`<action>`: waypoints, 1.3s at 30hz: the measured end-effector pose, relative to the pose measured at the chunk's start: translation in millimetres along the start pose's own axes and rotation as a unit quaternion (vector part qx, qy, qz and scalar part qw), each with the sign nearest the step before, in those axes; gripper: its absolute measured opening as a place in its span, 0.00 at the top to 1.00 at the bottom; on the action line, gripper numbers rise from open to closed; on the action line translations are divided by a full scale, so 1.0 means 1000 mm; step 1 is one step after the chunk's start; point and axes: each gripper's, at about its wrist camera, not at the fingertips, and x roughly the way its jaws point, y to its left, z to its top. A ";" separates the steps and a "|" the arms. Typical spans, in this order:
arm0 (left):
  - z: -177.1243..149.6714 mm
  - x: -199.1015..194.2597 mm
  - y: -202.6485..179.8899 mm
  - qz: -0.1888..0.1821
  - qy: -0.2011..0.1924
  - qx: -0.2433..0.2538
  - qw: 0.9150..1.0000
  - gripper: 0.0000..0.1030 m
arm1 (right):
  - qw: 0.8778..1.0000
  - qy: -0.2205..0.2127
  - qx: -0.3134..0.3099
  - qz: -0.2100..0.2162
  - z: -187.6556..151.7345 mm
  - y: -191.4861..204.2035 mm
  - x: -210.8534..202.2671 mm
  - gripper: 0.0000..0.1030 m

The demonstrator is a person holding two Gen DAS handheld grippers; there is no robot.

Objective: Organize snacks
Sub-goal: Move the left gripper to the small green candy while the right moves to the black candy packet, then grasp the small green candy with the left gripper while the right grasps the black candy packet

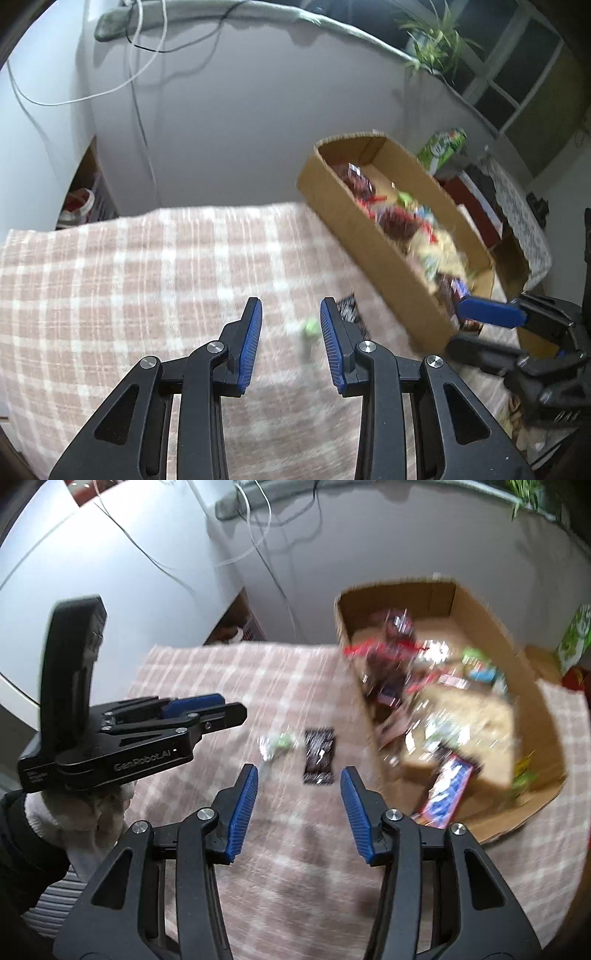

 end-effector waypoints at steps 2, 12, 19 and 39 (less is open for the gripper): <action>-0.005 0.004 -0.001 -0.006 0.008 0.014 1.000 0.70 | 1.000 0.005 0.007 -0.014 -0.003 0.000 0.013 0.59; -0.018 0.028 -0.005 -0.026 0.035 0.070 0.997 0.70 | 0.999 0.006 0.013 -0.048 -0.003 0.007 0.037 0.66; -0.021 0.040 -0.014 -0.037 0.041 0.113 0.992 0.70 | 0.996 -0.007 0.039 -0.081 -0.005 0.018 0.044 0.70; -0.017 0.050 -0.002 -0.062 0.029 0.170 0.983 0.80 | 0.987 -0.036 0.071 -0.140 0.000 0.023 0.071 0.71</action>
